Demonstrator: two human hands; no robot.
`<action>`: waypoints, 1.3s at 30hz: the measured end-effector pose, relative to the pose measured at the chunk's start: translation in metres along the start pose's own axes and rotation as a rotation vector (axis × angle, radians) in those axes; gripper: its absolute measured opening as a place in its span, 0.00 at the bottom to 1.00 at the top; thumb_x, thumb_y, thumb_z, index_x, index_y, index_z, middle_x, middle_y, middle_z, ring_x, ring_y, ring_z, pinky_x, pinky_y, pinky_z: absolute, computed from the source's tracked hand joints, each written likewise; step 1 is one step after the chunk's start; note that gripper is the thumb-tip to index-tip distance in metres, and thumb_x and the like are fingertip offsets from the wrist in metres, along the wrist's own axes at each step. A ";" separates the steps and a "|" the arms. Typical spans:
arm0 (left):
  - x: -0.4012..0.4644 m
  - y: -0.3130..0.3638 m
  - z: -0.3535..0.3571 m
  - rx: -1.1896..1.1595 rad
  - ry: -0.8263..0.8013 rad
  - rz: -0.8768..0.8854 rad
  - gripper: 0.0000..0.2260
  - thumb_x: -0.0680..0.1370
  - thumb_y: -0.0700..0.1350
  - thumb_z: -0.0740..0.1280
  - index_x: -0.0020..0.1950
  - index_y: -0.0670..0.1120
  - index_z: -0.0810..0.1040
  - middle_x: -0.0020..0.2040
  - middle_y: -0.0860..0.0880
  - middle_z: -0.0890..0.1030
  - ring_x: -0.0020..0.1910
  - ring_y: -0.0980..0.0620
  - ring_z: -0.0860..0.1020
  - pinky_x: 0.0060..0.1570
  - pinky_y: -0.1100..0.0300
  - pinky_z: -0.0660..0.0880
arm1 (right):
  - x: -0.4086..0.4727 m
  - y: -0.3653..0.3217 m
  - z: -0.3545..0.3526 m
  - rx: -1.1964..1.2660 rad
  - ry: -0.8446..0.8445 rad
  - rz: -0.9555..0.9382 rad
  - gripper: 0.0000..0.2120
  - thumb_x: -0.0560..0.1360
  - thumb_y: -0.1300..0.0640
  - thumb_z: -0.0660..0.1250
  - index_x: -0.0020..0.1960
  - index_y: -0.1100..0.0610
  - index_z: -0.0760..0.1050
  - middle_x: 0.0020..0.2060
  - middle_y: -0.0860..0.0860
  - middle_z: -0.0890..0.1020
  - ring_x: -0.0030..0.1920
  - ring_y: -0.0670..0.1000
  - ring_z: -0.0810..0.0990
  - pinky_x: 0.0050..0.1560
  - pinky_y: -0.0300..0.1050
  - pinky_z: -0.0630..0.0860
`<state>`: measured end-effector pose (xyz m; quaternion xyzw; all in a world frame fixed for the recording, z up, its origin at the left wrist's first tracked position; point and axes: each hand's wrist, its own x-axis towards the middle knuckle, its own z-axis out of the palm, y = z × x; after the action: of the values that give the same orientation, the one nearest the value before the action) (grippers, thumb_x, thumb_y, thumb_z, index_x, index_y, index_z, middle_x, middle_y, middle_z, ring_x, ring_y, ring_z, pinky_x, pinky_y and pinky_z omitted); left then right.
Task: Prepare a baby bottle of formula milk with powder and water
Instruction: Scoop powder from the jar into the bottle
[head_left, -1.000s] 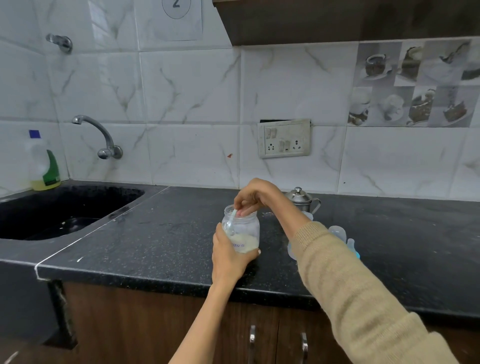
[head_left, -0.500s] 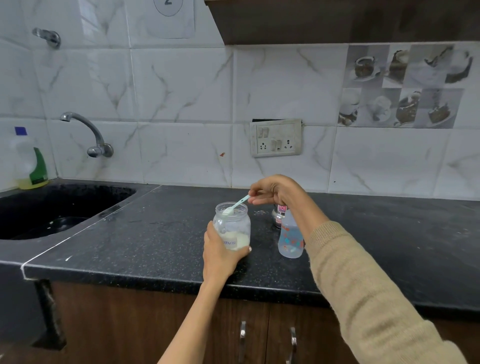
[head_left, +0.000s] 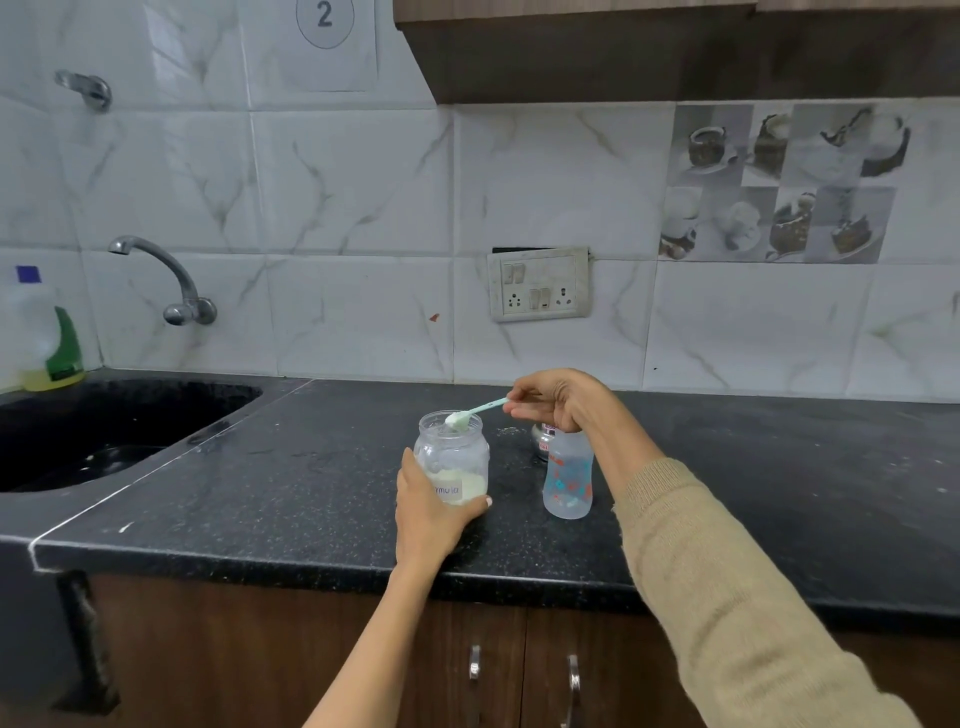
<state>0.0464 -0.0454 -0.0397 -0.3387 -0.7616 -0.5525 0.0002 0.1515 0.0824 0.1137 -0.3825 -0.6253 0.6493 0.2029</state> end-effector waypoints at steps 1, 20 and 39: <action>-0.006 0.009 -0.004 -0.017 -0.001 -0.021 0.52 0.57 0.56 0.79 0.74 0.46 0.57 0.70 0.45 0.67 0.67 0.46 0.69 0.63 0.46 0.72 | -0.001 0.000 -0.002 0.015 0.001 -0.002 0.06 0.75 0.69 0.64 0.39 0.67 0.75 0.22 0.58 0.81 0.20 0.48 0.80 0.25 0.35 0.78; -0.056 0.106 0.068 -0.160 -0.033 0.129 0.53 0.64 0.58 0.77 0.77 0.45 0.48 0.78 0.47 0.53 0.76 0.48 0.58 0.71 0.54 0.60 | -0.034 0.009 -0.102 0.145 0.175 -0.056 0.05 0.74 0.70 0.65 0.39 0.68 0.74 0.22 0.59 0.81 0.20 0.50 0.80 0.24 0.38 0.78; -0.048 0.095 0.086 -0.217 -0.096 -0.020 0.24 0.71 0.44 0.75 0.65 0.42 0.73 0.62 0.44 0.78 0.60 0.47 0.76 0.62 0.55 0.72 | -0.035 0.026 -0.114 0.124 0.210 -0.034 0.05 0.74 0.70 0.65 0.40 0.67 0.75 0.22 0.58 0.81 0.21 0.49 0.81 0.27 0.38 0.78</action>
<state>0.1650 0.0175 -0.0113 -0.3550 -0.6998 -0.6150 -0.0786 0.2646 0.1276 0.1060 -0.4244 -0.5658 0.6394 0.3014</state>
